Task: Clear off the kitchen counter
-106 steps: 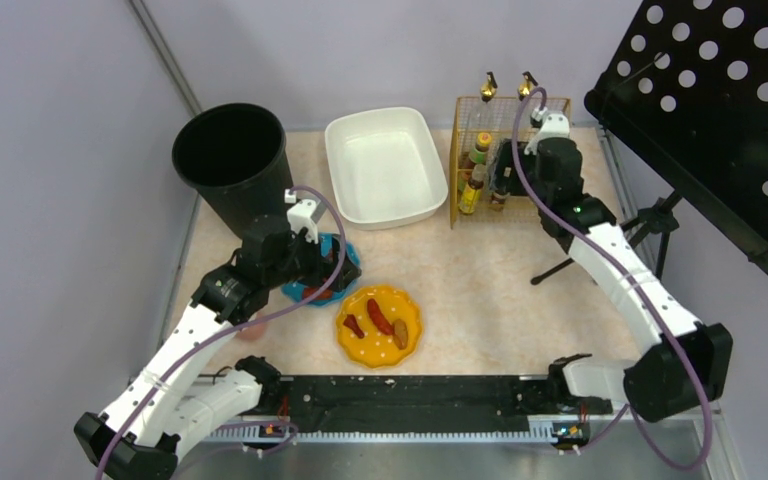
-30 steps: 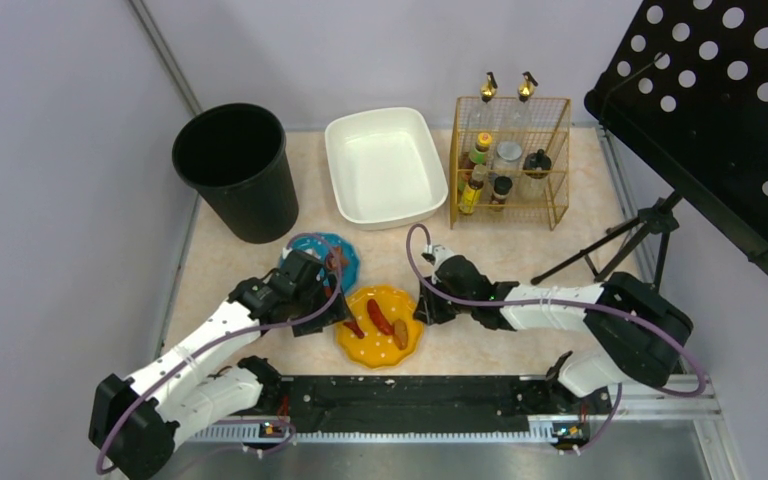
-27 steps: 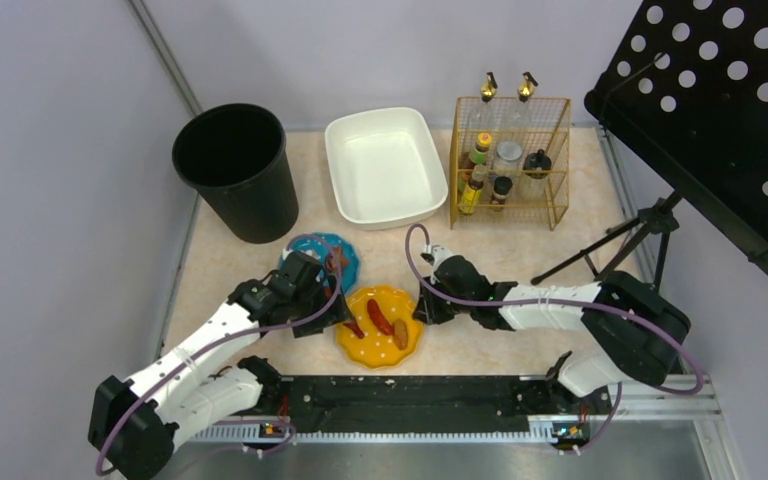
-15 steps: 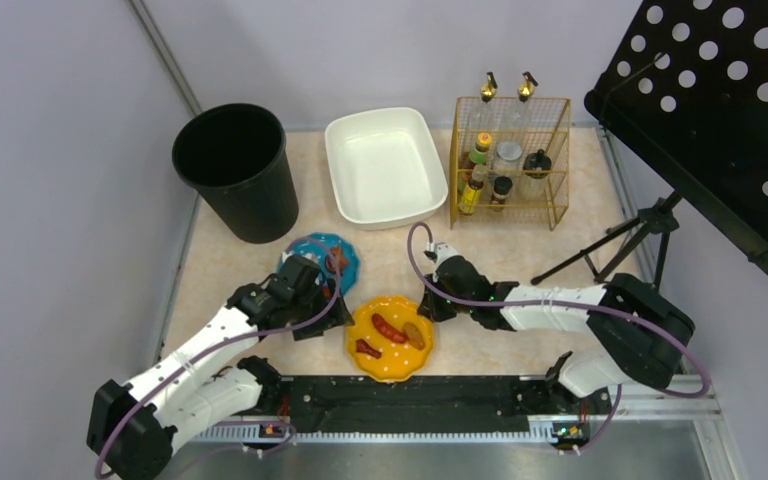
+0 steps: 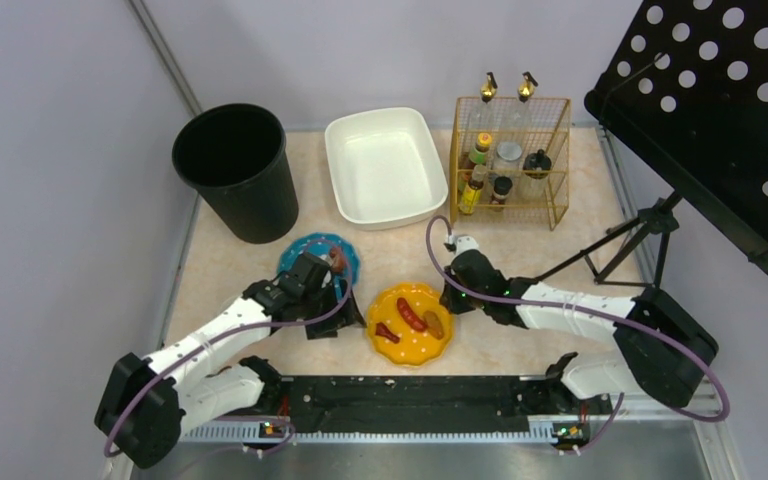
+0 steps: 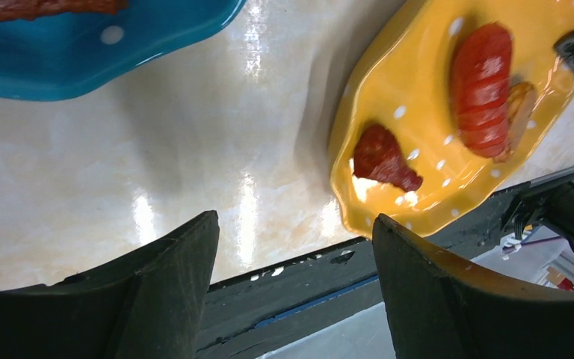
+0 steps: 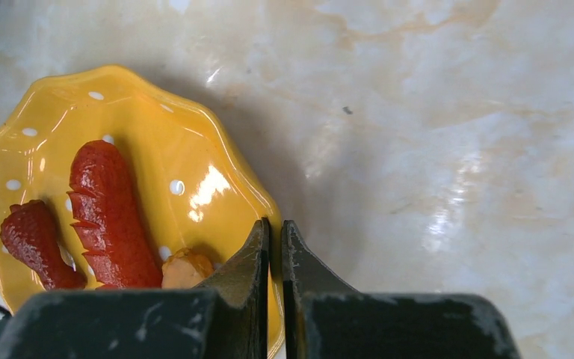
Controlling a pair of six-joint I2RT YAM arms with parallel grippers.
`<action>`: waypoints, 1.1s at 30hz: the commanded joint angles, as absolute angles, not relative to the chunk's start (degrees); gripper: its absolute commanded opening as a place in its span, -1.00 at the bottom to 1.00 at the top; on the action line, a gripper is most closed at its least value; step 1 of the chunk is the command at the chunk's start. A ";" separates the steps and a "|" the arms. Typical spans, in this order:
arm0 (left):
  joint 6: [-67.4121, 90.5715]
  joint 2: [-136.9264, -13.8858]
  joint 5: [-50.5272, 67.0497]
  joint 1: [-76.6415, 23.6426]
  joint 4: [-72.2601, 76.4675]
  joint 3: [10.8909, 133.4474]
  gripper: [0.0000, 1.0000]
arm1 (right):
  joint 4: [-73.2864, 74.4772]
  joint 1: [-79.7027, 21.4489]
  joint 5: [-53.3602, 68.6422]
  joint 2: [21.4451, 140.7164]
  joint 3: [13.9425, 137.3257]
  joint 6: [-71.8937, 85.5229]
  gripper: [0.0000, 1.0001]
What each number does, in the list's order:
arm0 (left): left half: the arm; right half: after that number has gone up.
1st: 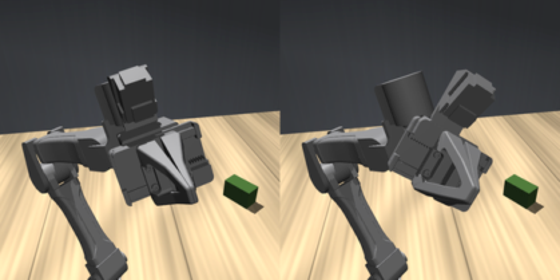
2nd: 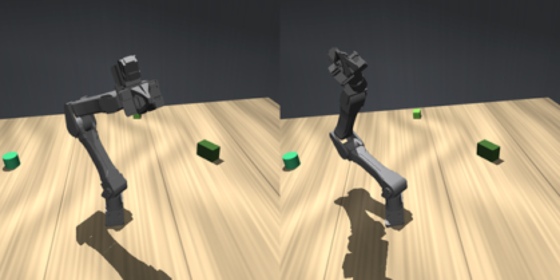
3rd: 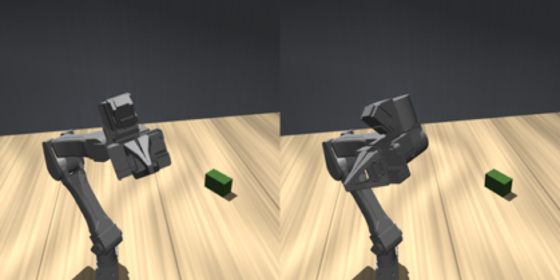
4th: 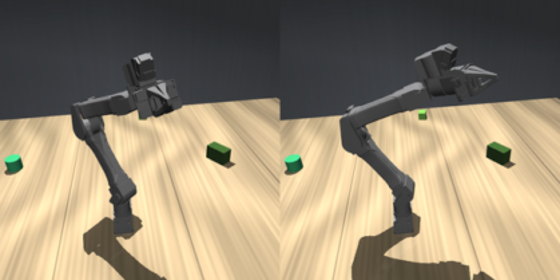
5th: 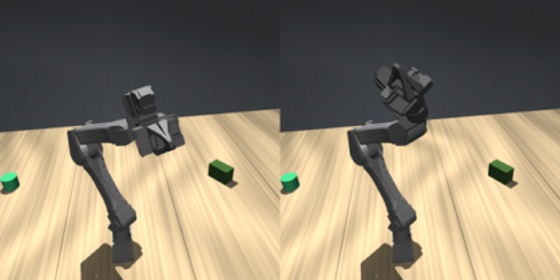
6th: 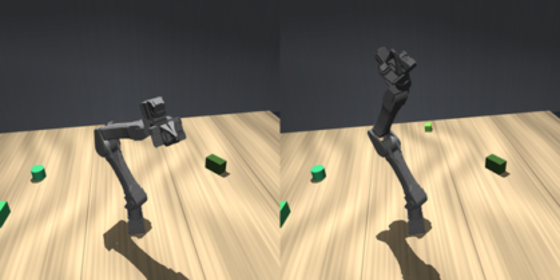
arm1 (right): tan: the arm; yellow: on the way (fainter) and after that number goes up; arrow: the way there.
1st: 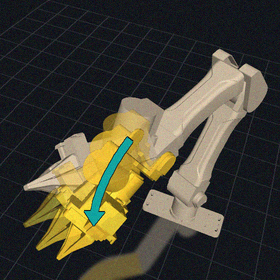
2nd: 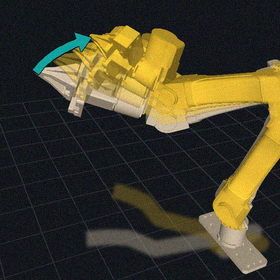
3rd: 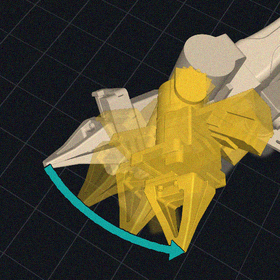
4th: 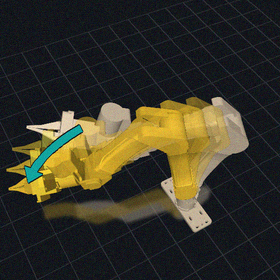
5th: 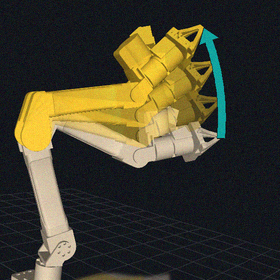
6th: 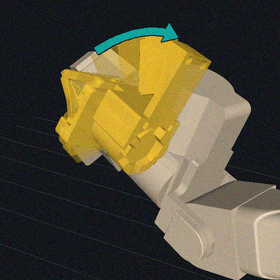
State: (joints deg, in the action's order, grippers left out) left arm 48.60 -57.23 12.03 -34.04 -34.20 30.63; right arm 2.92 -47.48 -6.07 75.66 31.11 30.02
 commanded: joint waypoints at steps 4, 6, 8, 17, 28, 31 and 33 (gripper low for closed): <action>48.30 -62.86 14.21 -35.20 -25.18 29.49 0.58 | 5.01 -43.61 -12.44 70.15 29.54 27.64 -1.00; 48.75 -64.49 14.38 -35.39 -23.40 29.36 0.57 | 5.17 -43.47 -12.50 69.47 29.08 27.71 -1.00; 48.98 -65.99 14.65 -35.63 -21.87 29.42 0.57 | 5.32 -43.51 -12.48 68.98 28.58 27.88 -1.00; 50.29 -69.63 15.31 -36.20 -17.50 30.30 0.48 | 5.11 -43.47 -11.87 67.91 26.98 28.64 -1.00; 50.79 -74.86 16.31 -37.23 -13.21 30.32 0.29 | 4.32 -43.50 -11.24 67.59 26.35 29.06 -1.00; 50.76 -76.24 16.39 -37.52 -12.56 30.19 0.19 | 4.16 -43.48 -11.18 67.38 26.15 29.16 -1.00; 50.78 -76.94 16.63 -37.53 -12.08 30.05 0.08 | 4.15 -43.48 -11.25 67.38 26.08 29.18 -1.00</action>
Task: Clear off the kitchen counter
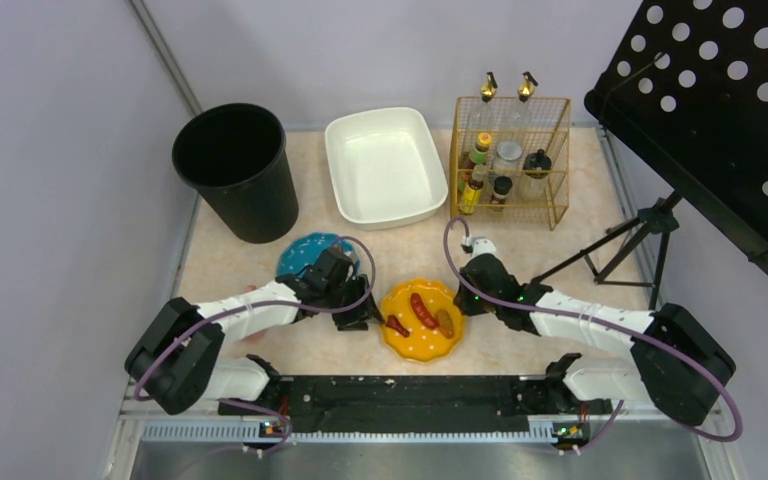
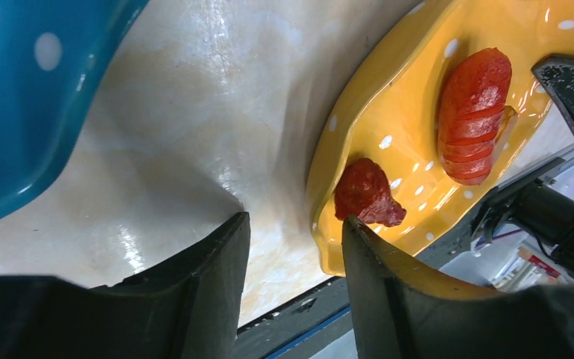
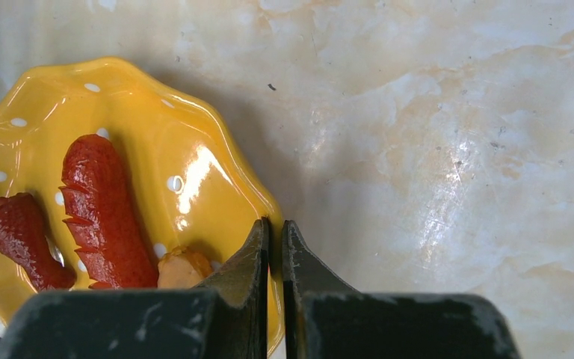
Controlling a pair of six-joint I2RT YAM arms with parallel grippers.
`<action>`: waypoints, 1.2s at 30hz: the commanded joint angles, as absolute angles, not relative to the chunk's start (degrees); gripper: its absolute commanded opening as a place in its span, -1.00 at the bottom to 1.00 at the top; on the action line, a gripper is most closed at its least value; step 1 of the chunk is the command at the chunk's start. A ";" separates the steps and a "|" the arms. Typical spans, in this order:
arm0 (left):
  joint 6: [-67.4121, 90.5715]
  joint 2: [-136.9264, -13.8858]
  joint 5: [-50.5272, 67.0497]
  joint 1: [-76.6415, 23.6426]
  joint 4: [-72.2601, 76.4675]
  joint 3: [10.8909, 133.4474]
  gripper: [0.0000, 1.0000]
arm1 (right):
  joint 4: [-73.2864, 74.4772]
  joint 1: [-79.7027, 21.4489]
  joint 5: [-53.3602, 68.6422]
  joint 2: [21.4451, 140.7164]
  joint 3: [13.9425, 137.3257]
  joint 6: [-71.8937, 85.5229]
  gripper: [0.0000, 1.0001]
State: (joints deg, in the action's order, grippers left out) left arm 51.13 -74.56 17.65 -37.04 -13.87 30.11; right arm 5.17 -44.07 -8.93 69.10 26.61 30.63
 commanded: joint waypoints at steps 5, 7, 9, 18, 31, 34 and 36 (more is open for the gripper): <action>50.80 -77.52 16.55 -37.62 -11.72 29.67 -0.16 | 3.93 -43.43 -11.12 67.28 25.85 29.26 -1.00; 50.74 -77.54 16.42 -37.66 -11.56 29.53 -0.25 | 3.81 -43.44 -10.97 67.25 25.77 29.33 -1.00; 50.74 -77.80 16.49 -37.71 -11.25 29.37 -0.31 | 3.54 -43.43 -10.54 67.29 25.73 29.40 -1.00; 51.26 -81.72 17.31 -38.19 -7.78 28.62 -0.42 | 1.49 -43.50 -8.05 67.83 24.54 30.52 -1.00; 51.82 -82.32 17.16 -38.76 -5.97 26.63 -0.34 | -2.57 -43.46 -5.41 72.98 21.57 32.76 -1.00; 51.79 -81.59 16.36 -38.77 -6.29 25.77 -0.32 | -2.25 -43.49 -6.12 73.22 21.07 33.30 -1.00; 51.77 -81.16 15.82 -38.76 -6.49 25.15 -0.29 | -2.03 -43.48 -6.57 73.17 20.55 34.03 -1.00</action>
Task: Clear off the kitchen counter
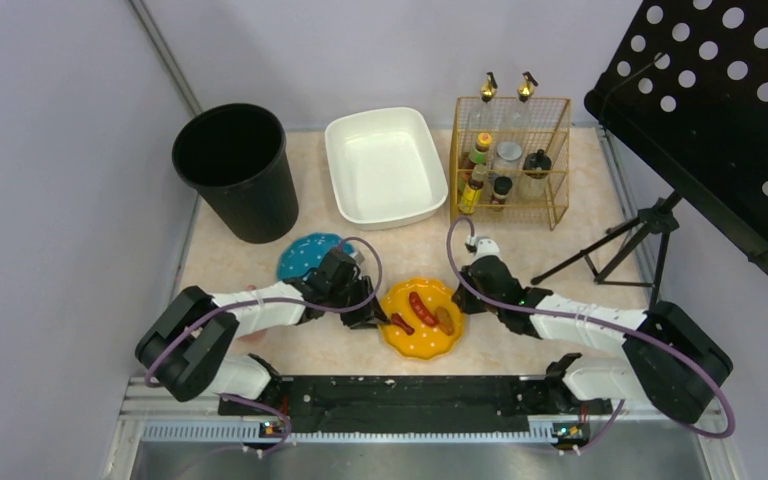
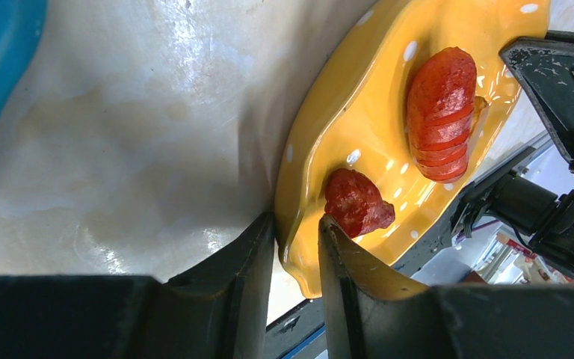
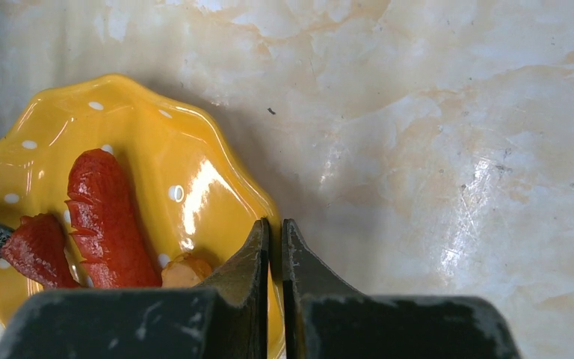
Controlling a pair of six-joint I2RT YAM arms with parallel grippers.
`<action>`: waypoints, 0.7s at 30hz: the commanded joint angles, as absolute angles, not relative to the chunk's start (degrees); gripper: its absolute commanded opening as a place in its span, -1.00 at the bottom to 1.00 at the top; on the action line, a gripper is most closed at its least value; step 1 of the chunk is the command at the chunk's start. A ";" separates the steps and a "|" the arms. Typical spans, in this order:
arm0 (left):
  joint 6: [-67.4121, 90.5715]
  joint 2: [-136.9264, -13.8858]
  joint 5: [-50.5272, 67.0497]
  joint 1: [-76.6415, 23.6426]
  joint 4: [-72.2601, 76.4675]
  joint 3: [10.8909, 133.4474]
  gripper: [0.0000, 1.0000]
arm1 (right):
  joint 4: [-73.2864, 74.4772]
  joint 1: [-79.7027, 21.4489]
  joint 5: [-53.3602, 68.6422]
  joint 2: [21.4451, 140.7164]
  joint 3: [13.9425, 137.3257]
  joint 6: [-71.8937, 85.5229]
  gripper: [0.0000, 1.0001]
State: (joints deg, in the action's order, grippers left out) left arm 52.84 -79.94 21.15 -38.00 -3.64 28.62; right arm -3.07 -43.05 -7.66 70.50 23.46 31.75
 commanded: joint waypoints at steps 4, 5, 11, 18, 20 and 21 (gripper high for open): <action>52.16 -80.77 15.48 -38.78 -5.96 23.95 -0.20 | -1.60 -43.45 -6.49 73.31 19.68 35.92 -1.00; 52.20 -80.66 15.55 -38.76 -5.71 23.65 -0.18 | -1.53 -43.50 -6.22 73.24 19.47 36.44 -1.00; 52.21 -79.47 15.08 -38.79 -5.36 21.83 -0.15 | -1.33 -43.50 -5.40 72.57 17.39 40.17 -1.00; 52.38 -76.19 14.12 -38.79 -5.32 18.98 -0.15 | -1.86 -43.50 -4.00 71.43 14.90 44.58 -1.00; 52.47 -75.23 13.93 -38.76 -5.20 18.05 -0.15 | -1.86 -43.51 -3.90 70.78 14.23 45.73 -1.00; 52.55 -74.77 13.81 -38.77 -5.19 17.57 -0.15 | -1.74 -43.51 -3.94 70.43 13.82 46.17 -1.00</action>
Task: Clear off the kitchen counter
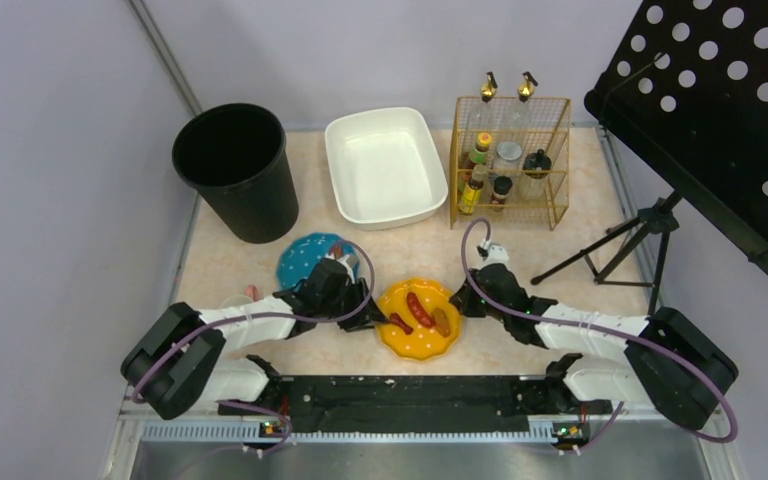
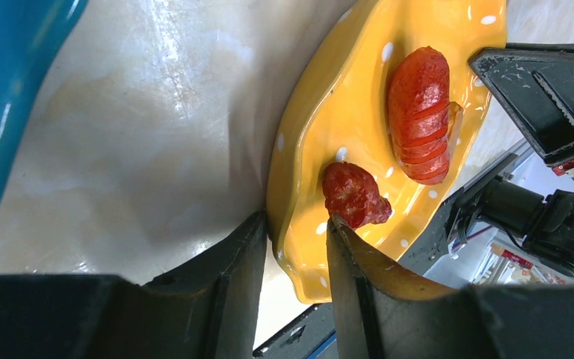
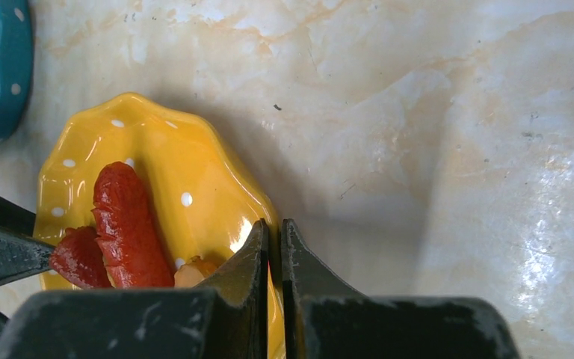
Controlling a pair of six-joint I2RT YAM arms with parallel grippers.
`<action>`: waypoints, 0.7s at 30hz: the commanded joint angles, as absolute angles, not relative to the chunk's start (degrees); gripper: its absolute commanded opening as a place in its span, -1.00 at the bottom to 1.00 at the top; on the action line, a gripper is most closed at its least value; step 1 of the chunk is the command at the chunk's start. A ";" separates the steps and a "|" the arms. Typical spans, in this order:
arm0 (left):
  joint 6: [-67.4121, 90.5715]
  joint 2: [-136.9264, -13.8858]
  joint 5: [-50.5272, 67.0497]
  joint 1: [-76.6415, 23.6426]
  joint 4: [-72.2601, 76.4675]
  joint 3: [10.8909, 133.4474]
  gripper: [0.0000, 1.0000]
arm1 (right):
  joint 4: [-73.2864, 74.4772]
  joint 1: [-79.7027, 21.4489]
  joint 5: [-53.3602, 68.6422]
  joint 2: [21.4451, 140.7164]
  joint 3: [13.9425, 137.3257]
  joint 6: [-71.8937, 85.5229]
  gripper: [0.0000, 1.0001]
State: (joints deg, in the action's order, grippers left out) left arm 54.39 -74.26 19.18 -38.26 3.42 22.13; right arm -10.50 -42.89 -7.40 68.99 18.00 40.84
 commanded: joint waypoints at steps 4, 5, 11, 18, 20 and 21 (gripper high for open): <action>52.50 -72.94 13.52 -38.80 -5.85 16.28 -0.10 | -1.06 -43.51 -4.16 68.55 12.52 48.17 -1.00; 52.41 -72.40 13.35 -38.80 -6.26 15.98 -0.08 | -0.95 -43.51 -4.20 68.09 12.22 48.63 -1.00; 52.25 -68.21 11.17 -38.76 -9.98 14.70 0.03 | -1.22 -43.53 -3.50 67.45 10.83 50.84 -1.00; 53.32 -65.03 11.52 -38.78 -8.57 11.88 0.05 | -1.96 -44.61 -3.32 69.06 10.89 52.21 -1.00; 53.66 -65.04 11.68 -38.76 -7.76 11.54 0.05 | -2.82 -45.16 -3.47 70.08 10.56 52.86 -1.00; 53.92 -65.13 11.81 -38.78 -7.29 11.29 0.05 | -3.48 -45.42 -3.28 70.62 10.34 53.31 -1.00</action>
State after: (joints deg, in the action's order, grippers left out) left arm 55.20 -63.35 16.56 -38.63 2.44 15.35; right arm -13.04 -43.31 -6.37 66.46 14.09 50.76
